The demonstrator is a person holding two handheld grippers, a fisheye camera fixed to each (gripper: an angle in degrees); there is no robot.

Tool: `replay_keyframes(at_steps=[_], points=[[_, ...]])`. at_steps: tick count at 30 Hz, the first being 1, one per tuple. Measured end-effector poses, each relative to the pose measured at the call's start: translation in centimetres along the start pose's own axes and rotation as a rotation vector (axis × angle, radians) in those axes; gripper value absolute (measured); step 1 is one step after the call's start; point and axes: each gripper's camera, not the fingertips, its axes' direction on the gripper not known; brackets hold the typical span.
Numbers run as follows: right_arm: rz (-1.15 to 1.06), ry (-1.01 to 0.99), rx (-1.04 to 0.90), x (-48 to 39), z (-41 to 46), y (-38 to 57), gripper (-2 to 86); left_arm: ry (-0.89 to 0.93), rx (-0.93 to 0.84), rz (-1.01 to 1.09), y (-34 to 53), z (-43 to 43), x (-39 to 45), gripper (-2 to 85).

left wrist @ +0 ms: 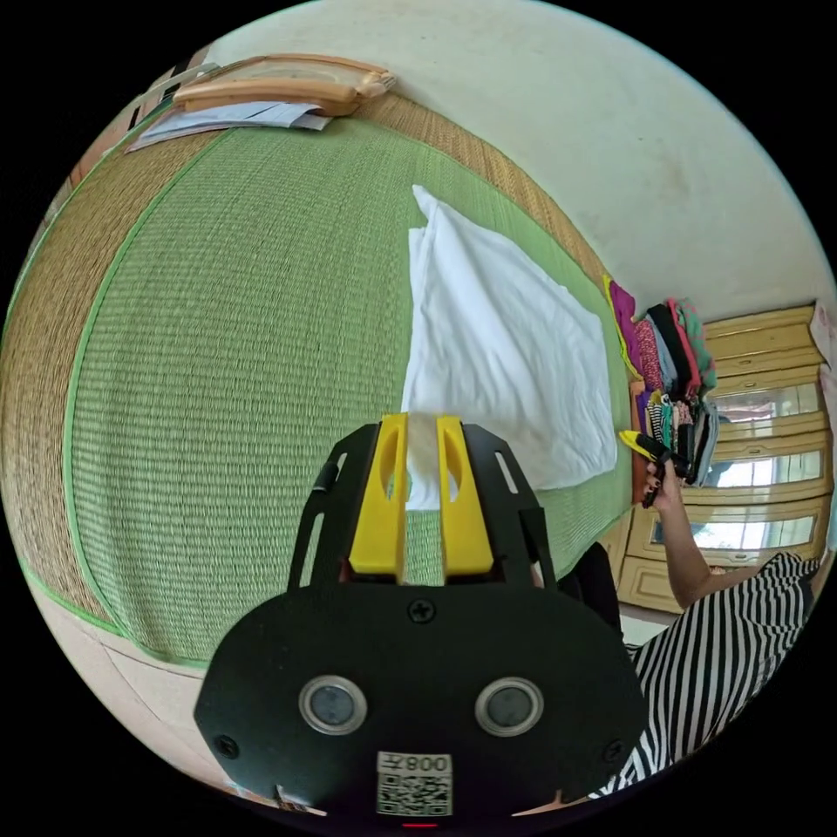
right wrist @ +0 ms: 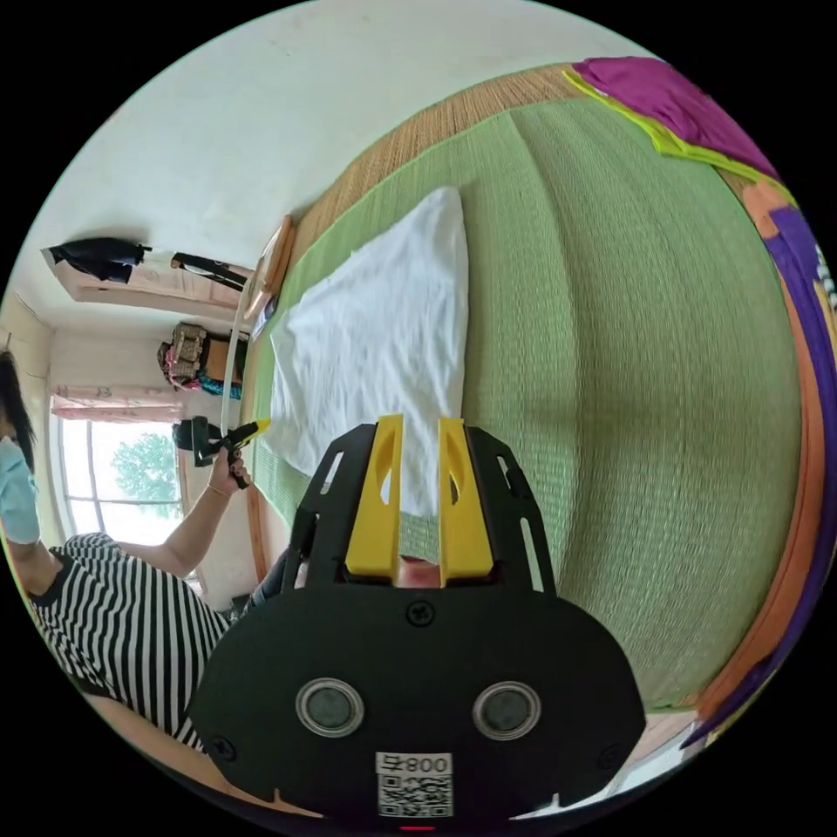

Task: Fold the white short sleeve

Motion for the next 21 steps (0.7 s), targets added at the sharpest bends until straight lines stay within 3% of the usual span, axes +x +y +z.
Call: replay_keyframes(at_steps=[9, 21], points=[[0.049, 0.05, -0.065, 0.4, 0.1, 3.4, 6.4, 0.103, -0.034, -0.063, 1.5, 2.7, -2.7, 2.4], [-0.059, -0.071, -0.074, -0.5, -3.3, 6.0, 0.6, 0.29, 0.129, -0.046, 6.9, 2.8, -5.2, 0.6]])
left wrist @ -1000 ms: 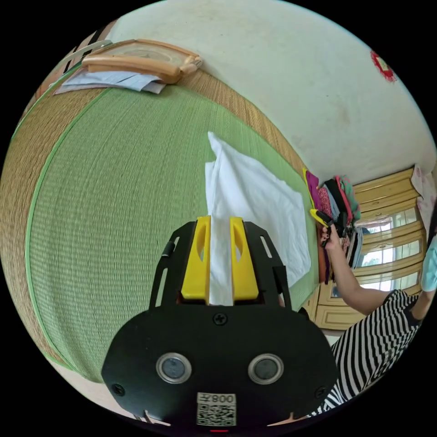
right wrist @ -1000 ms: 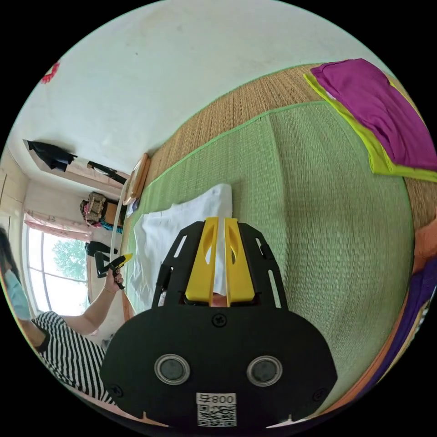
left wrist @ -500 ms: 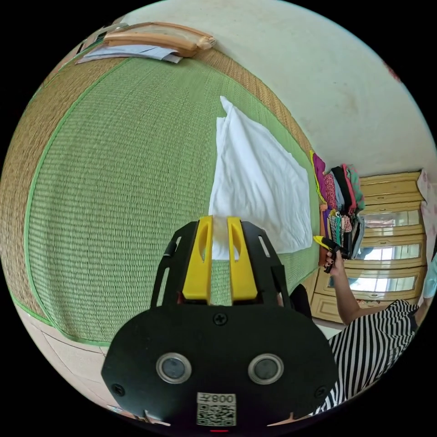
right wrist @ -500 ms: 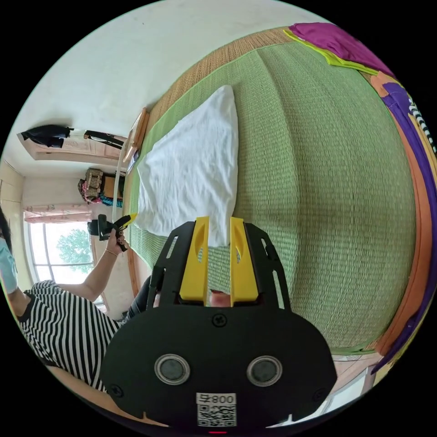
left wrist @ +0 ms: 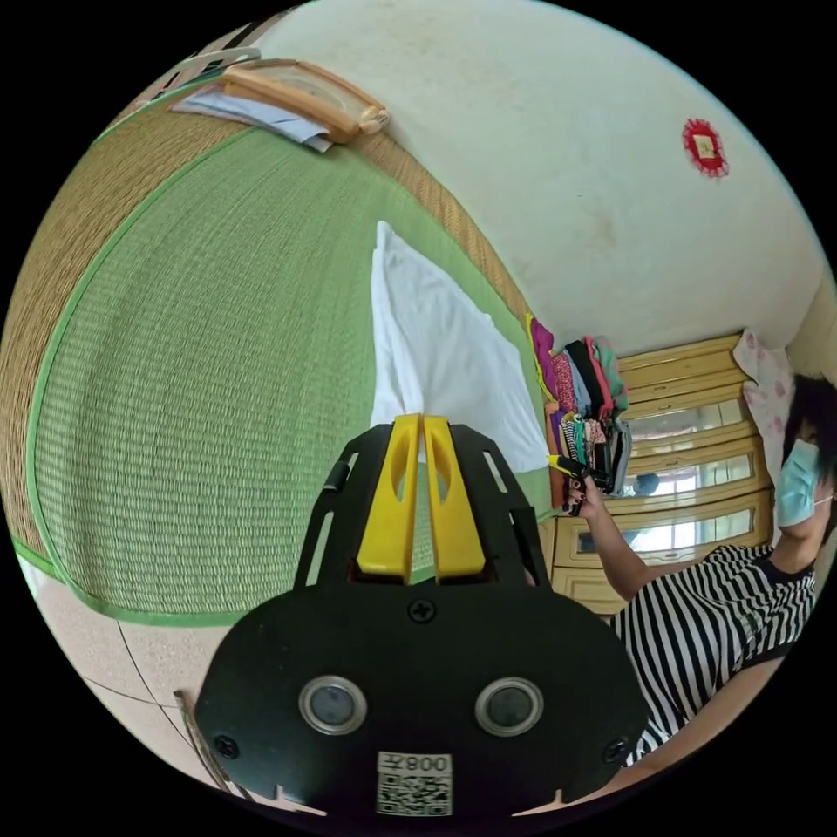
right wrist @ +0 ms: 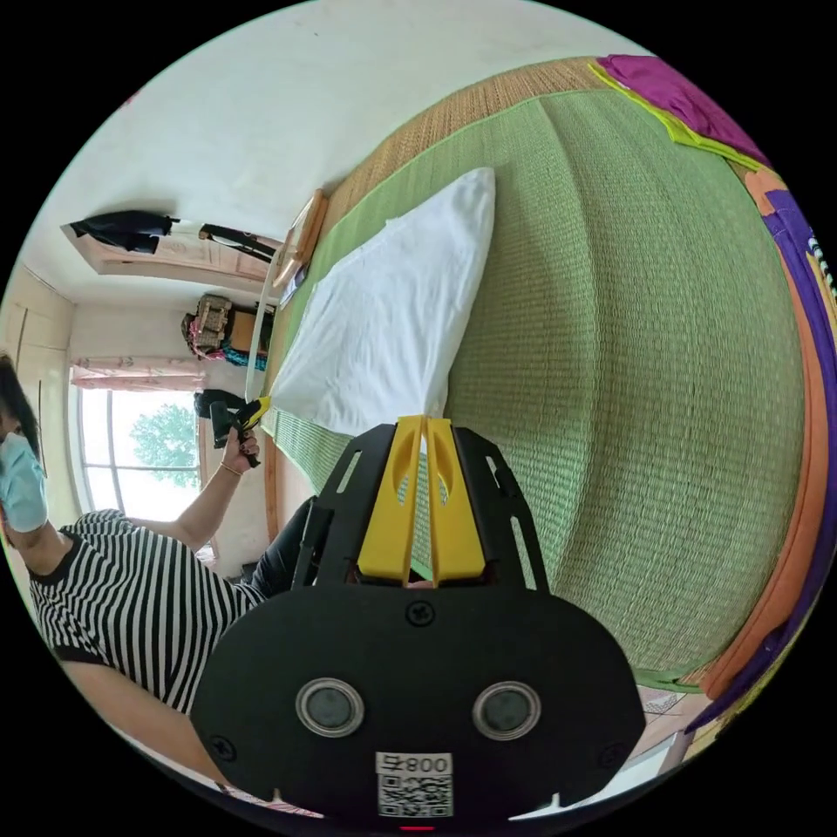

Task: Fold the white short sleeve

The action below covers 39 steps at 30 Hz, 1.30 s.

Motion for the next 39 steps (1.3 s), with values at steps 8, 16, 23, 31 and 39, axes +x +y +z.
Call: replay_keyframes(at_steps=[8, 16, 23, 31, 39], points=[[0.117, -0.107, -0.04, 4.1, 1.1, 1.2, 0.6, -0.042, -0.047, -0.073, 1.8, 4.1, -3.5, 0.4], [0.171, -0.126, -0.022, 5.4, 0.5, 3.1, 0.7, -0.075, -0.025, -0.054, 2.8, 6.7, -3.9, 0.2], [0.174, -0.137, 0.112, 5.3, -1.9, 5.6, 2.3, -0.083, -0.046, -0.064, 4.6, 10.3, -4.6, 0.3], [0.165, -0.163, 0.06, 6.1, 0.8, 6.8, 7.0, 0.035, -0.093, 0.008, 6.7, 16.3, -3.0, 0.8], [0.171, -0.182, 0.085, 7.5, 0.5, 8.3, 5.7, 0.138, -0.289, 0.305, 7.4, 28.0, 4.6, 3.1]])
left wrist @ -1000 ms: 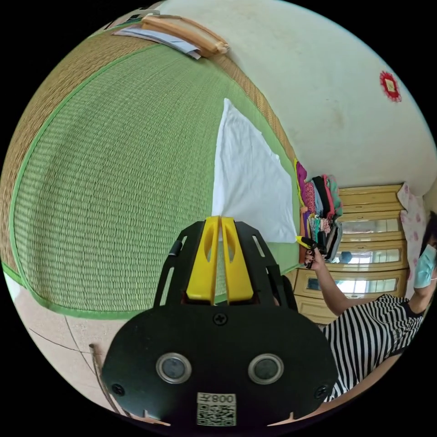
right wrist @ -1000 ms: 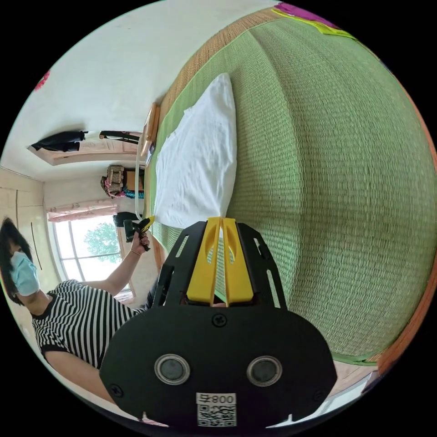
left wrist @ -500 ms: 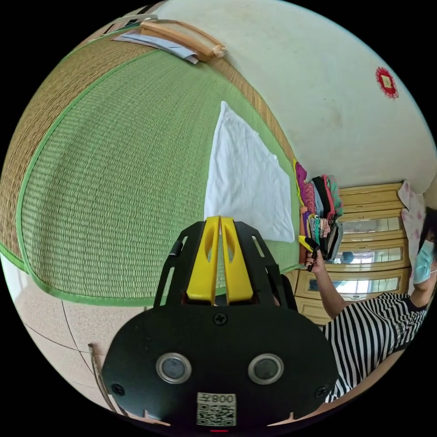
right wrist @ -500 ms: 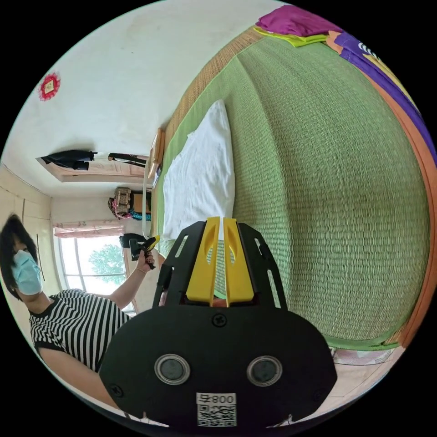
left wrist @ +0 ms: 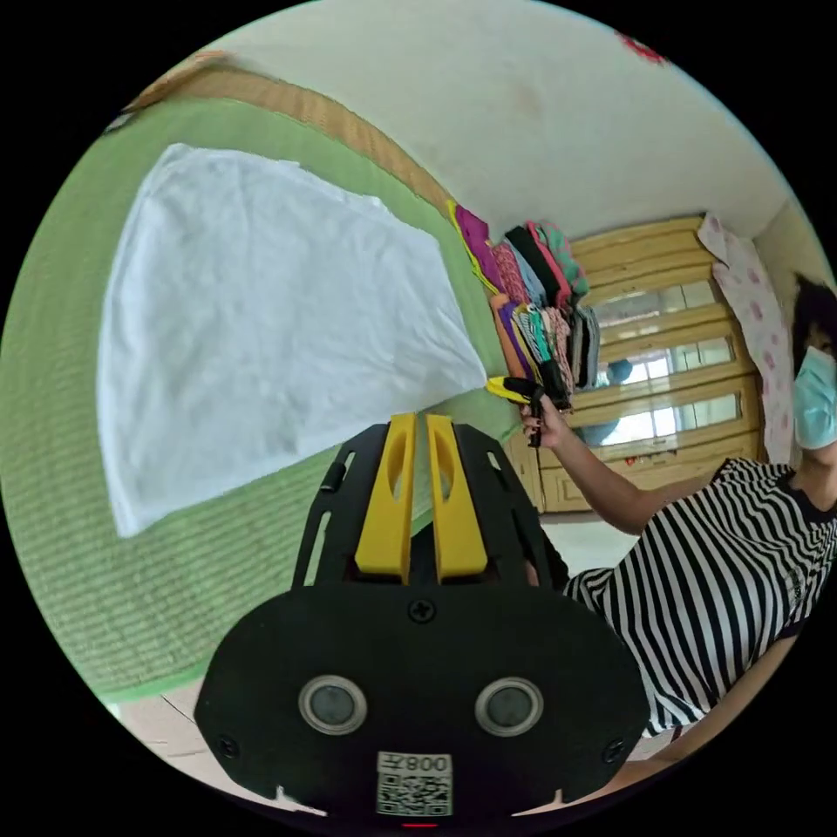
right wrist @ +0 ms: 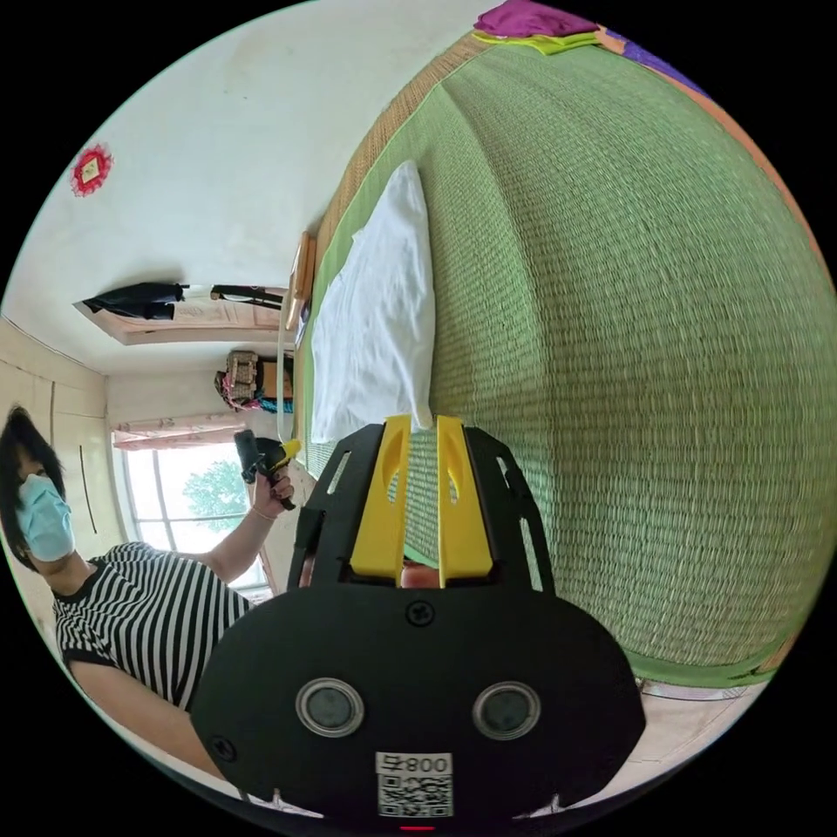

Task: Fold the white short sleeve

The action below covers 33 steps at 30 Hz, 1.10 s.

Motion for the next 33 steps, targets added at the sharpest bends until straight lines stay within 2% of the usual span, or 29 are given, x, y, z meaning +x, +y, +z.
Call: replay_keyframes(at_steps=[5, 10, 17, 20, 22, 25, 28, 33], points=[[-0.03, 0.052, -0.047, 0.1, 1.1, -0.6, 3.3, 0.043, -0.096, 0.189, -3.8, 8.3, 4.5, 5.7], [-0.056, -0.019, -0.032, 0.6, 0.5, -0.3, 2.0, -0.052, -0.214, 0.417, -6.1, 16.7, 9.8, 7.5], [-0.146, -0.112, 0.009, -1.7, -1.7, -0.5, 1.4, -0.373, -0.27, 0.688, -6.3, 26.8, 16.0, 9.0], [-0.178, -0.11, -0.011, -3.0, -1.5, -1.2, 1.3, -0.515, -0.284, 0.742, -6.1, 29.9, 16.9, 5.4], [-0.193, -0.091, -0.025, -3.7, -1.2, -1.8, 1.2, -0.556, -0.269, 0.745, -6.1, 30.6, 17.0, 3.6], [-0.234, -0.097, 0.004, -4.6, -1.8, -2.9, 1.5, -0.521, -0.204, 0.663, -6.5, 29.6, 16.2, 2.3], [-0.206, -0.042, 0.079, -3.7, -2.9, -4.8, 3.2, -0.365, -0.117, 0.492, -7.6, 27.1, 13.8, 1.8], [-0.12, -0.128, 0.156, -1.0, -2.5, -10.2, 8.3, -0.213, -0.015, 0.326, -8.1, 24.5, 10.3, 1.5]])
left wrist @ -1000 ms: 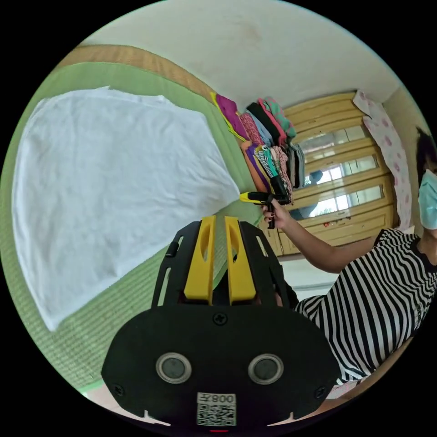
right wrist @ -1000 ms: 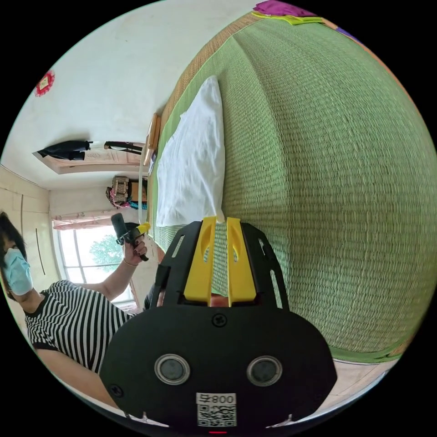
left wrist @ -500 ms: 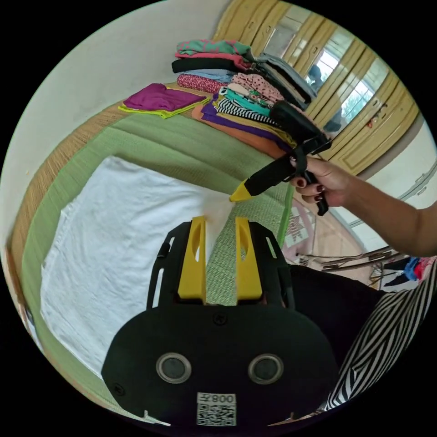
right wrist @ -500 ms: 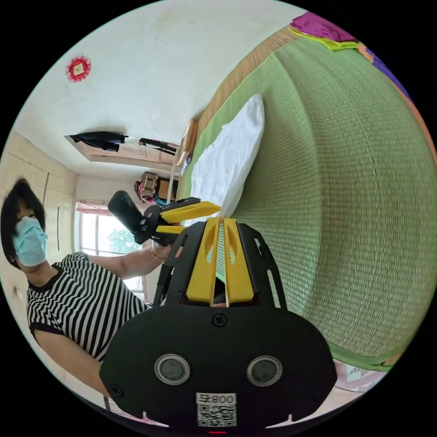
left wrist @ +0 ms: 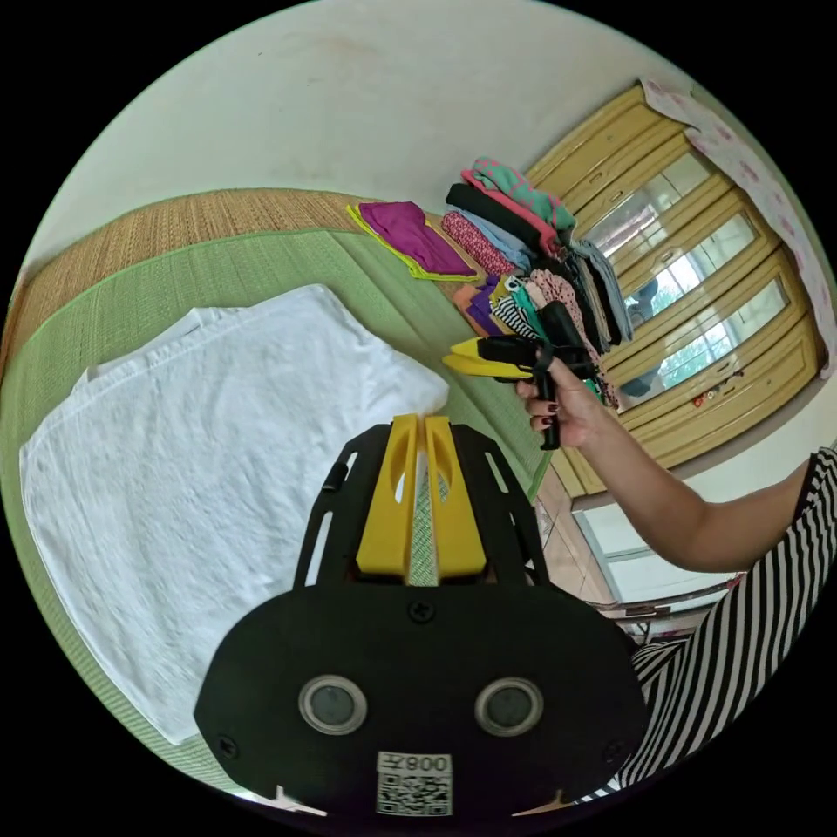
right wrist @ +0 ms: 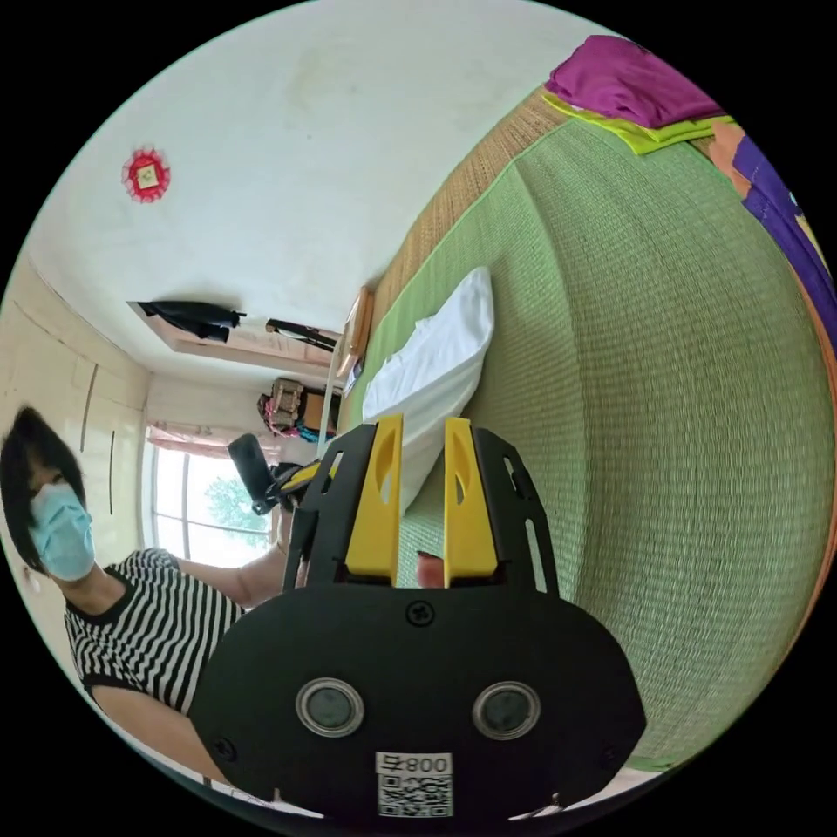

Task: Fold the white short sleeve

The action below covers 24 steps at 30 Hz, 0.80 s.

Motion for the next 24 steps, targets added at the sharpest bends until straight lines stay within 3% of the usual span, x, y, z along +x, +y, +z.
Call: replay_keyframes(at_steps=[12, 24], points=[[0.118, 0.099, -0.083, 3.9, 7.9, -11.3, 10.4, 0.02, -0.033, 0.072, 1.0, 1.4, 0.6, 1.3], [0.09, 0.179, -0.167, 2.8, 15.2, -17.5, 5.3, 0.082, -0.048, 0.082, 1.9, 0.8, -0.2, 1.4]])
